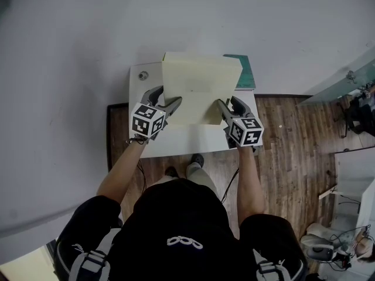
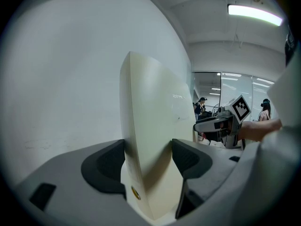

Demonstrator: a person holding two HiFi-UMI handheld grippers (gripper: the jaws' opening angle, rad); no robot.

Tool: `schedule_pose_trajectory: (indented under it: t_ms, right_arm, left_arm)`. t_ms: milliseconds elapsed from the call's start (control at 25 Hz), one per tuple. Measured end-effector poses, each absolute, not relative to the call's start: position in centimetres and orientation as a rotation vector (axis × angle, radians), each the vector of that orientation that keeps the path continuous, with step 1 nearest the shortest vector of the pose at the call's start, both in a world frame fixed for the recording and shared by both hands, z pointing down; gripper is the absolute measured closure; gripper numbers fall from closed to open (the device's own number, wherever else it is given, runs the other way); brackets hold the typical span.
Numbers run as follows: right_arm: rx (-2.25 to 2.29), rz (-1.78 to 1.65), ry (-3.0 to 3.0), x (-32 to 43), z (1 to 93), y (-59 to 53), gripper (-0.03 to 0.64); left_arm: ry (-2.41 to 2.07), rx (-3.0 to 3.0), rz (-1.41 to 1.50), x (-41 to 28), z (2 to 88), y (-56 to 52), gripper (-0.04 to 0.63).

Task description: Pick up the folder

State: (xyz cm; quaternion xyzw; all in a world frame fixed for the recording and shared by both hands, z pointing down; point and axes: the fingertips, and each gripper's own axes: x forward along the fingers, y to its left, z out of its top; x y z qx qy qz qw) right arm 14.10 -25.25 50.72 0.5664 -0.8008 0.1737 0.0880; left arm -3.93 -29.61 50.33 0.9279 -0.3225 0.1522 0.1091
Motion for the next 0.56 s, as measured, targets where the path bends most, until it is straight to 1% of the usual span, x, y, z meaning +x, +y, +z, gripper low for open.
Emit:
schedule_pose_trajectory:
  t_ms: [560]
  right_arm:
    - [1.682, 0.508, -2.384, 13.45, 50.44, -25.07, 0.394]
  left_arm:
    - [-0.936, 2.725, 0.436, -4.56, 50.22, -29.51, 0.298]
